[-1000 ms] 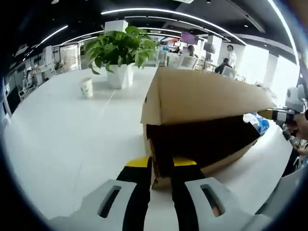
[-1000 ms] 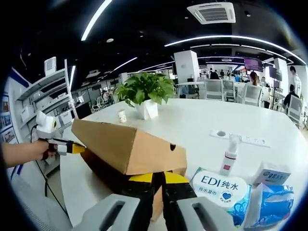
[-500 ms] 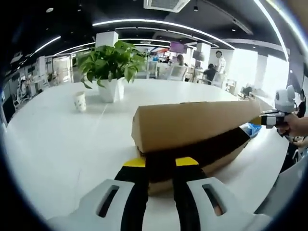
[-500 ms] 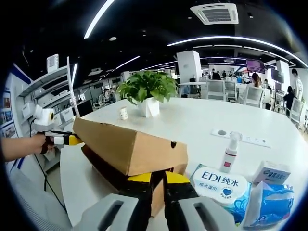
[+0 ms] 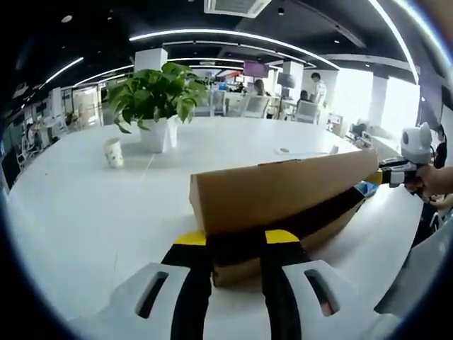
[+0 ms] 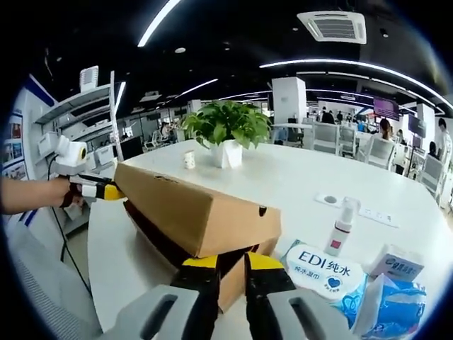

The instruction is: Operate the shoe box by opening the lid, removing the specified soft item, and placing it in the target area until the item is outside and the box remains undamaged.

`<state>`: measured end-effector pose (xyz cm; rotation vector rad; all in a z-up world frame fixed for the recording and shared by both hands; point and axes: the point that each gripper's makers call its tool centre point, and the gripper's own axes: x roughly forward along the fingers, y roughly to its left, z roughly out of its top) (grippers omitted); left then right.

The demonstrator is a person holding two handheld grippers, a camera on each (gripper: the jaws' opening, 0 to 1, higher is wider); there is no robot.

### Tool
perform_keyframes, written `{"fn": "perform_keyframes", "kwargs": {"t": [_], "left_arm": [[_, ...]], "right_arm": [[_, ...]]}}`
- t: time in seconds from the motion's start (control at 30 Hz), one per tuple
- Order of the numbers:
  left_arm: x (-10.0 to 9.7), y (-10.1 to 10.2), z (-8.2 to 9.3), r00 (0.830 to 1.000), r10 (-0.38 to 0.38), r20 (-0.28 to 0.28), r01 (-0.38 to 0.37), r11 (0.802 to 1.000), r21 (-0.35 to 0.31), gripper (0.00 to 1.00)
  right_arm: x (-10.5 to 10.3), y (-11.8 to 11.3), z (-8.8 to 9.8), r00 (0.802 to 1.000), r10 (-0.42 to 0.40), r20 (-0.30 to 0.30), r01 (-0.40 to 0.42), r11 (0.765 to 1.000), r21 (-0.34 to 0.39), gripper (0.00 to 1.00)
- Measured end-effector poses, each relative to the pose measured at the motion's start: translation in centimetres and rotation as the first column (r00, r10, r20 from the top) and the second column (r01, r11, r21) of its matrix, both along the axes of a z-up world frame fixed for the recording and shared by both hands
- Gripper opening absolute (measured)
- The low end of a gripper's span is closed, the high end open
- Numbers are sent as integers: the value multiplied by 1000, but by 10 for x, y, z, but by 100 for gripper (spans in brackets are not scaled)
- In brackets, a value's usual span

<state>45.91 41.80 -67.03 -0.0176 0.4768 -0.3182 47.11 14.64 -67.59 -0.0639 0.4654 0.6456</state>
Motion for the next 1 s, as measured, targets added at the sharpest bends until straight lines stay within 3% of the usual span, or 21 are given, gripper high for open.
{"fn": "perform_keyframes", "kwargs": {"t": [0.3,0.6,1.0], "left_arm": [[-1,3,3,1000,-5,13,5,1000,6,27],[-4,4,3,1000,-11,14,11,1000,6,31],[-11,1,-3,999,-49,-11,50,997,66,35]], "right_arm": [[-7,9,4,998,51,35,-51,999,-17,14],[-12,10,0,997,70,30,-69,997,-34,20],[-17,13,-5,994,101,37,-99,994,-43,24]]}}
